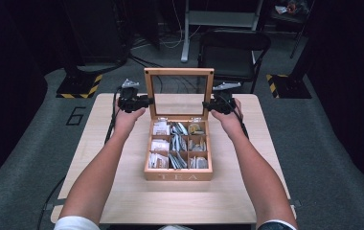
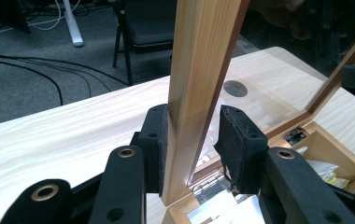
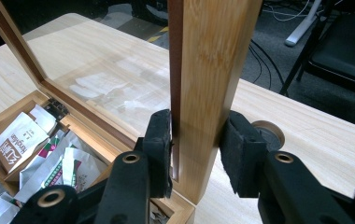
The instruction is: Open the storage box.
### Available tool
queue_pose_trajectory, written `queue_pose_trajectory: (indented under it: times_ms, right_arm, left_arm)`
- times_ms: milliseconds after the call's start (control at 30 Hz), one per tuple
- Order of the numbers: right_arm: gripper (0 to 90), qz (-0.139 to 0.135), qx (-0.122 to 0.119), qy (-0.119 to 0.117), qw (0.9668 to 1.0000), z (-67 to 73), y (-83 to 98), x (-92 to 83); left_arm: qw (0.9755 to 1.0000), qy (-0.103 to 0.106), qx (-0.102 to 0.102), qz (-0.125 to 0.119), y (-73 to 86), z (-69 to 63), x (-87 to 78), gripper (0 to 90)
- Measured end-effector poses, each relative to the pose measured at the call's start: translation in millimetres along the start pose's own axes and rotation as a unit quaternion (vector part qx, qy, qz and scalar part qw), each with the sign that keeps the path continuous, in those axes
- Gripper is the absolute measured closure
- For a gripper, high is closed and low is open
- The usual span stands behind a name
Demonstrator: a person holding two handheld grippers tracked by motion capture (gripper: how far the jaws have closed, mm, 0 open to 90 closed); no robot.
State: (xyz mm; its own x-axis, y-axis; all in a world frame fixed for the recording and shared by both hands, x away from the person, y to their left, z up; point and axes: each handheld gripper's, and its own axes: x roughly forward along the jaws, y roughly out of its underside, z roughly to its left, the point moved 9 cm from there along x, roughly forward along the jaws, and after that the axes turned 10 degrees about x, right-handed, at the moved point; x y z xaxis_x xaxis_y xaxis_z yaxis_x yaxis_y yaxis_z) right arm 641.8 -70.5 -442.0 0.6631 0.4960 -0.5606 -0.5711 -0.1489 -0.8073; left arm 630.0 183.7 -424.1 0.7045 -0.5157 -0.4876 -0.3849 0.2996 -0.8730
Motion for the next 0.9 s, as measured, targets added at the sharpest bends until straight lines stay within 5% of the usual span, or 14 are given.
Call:
queue_pose_trajectory:
  times_ms: [900]
  right_arm:
    - [64.9,-0.001,0.019,-0.001,0.9998,-6.9,-2.6,7.9]
  left_arm:
    - [0.9996,0.006,-0.006,0.028,16.3,4.2,16.2,60.8]
